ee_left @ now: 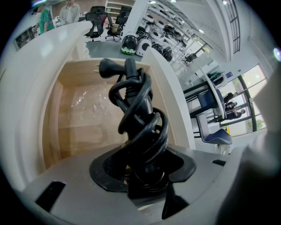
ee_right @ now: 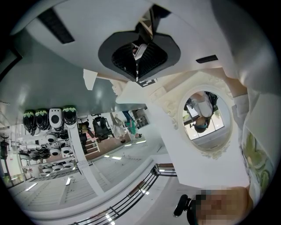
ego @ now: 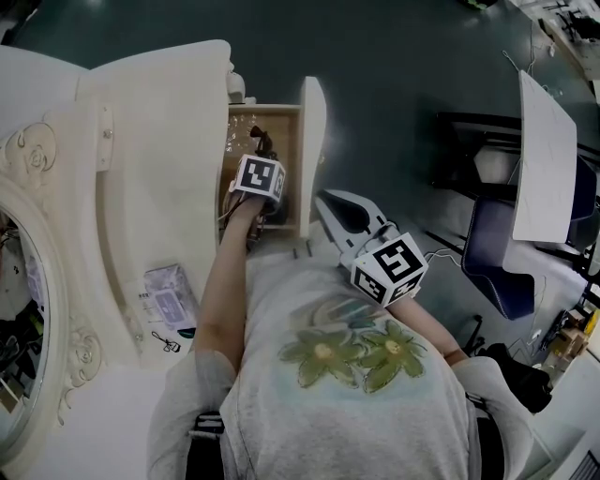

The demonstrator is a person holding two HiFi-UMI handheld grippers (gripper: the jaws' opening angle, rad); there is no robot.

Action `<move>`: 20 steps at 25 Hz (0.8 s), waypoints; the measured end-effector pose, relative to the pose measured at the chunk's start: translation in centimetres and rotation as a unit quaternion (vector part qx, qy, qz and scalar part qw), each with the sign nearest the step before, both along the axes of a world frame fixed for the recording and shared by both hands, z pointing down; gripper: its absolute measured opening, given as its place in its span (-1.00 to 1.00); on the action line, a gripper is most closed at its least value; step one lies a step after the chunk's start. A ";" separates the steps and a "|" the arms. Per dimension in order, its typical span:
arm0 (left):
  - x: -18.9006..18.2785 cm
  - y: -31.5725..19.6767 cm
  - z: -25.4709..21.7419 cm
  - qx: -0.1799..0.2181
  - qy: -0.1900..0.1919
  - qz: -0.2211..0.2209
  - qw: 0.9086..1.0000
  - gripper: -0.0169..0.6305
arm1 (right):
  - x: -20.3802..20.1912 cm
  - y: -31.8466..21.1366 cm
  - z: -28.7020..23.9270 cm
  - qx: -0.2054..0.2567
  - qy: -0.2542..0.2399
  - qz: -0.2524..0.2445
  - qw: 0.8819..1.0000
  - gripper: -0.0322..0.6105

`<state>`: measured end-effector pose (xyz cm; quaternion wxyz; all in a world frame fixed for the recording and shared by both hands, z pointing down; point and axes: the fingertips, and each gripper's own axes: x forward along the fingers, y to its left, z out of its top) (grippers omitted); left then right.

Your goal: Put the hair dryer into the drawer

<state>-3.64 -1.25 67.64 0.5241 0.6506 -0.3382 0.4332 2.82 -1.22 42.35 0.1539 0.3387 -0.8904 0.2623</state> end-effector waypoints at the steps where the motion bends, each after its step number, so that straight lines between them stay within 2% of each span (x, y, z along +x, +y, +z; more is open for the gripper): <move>1: 0.0 0.0 0.1 -0.001 -0.002 0.002 1.000 -0.30 | 0.0 0.1 0.0 0.000 0.001 0.001 1.000 -0.82; 20: 0.1 0.4 1.6 -0.025 -0.009 -0.004 1.000 -0.30 | 0.6 0.9 -0.2 0.000 0.002 0.002 1.000 -0.82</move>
